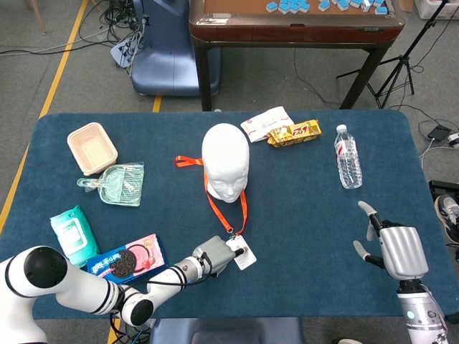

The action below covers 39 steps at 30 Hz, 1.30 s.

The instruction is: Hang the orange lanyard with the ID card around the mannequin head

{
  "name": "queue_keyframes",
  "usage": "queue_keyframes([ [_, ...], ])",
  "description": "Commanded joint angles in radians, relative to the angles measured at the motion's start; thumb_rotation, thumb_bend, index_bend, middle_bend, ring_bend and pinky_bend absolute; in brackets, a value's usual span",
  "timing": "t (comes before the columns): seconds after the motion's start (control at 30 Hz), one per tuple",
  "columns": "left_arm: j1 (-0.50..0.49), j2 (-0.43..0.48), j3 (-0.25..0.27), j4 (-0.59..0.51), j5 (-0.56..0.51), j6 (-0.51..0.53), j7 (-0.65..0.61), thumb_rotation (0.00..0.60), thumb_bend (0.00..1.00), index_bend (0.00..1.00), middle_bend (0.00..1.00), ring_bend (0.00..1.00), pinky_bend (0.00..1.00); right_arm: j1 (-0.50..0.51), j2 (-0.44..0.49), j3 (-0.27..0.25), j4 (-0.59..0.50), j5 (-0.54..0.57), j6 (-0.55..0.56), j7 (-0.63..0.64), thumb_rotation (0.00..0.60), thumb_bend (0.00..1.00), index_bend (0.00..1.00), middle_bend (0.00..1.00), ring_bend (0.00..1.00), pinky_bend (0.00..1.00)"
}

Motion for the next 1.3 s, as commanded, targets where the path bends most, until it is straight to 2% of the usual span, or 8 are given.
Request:
queue_keyframes([
  [0.03,-0.001,-0.009,-0.011,0.006,-0.009,0.0,0.0,0.599,0.65,0.06,0.91,0.92,0.88,-0.003,0.001,0.0,0.0,0.0,0.004,0.0,0.6,0.28,0.18,0.6,0.59,0.66],
  [0.23,-0.024,-0.046,-0.029,0.052,-0.057,-0.017,0.009,0.6,0.65,0.06,0.91,0.92,0.88,-0.009,0.003,0.0,0.006,0.005,0.007,0.012,0.6,0.28,0.18,0.6,0.59,0.66],
  [0.53,-0.043,-0.074,-0.024,0.083,-0.099,-0.022,0.029,0.599,0.65,0.06,0.91,0.92,0.88,-0.01,0.006,0.004,0.014,0.011,0.004,0.023,0.6,0.28,0.18,0.6,0.59,0.66],
  [0.97,-0.048,-0.075,-0.004,0.055,-0.096,-0.007,0.052,0.6,0.65,0.06,0.91,0.92,0.88,-0.014,0.006,0.004,0.015,0.008,0.007,0.029,0.6,0.28,0.18,0.6,0.59,0.66],
  [1.3,-0.03,-0.033,0.032,-0.018,-0.054,0.025,0.07,0.6,0.65,0.06,0.91,0.92,0.88,-0.013,0.0,0.002,0.013,0.0,0.005,0.024,0.6,0.28,0.18,0.6,0.59,0.66],
])
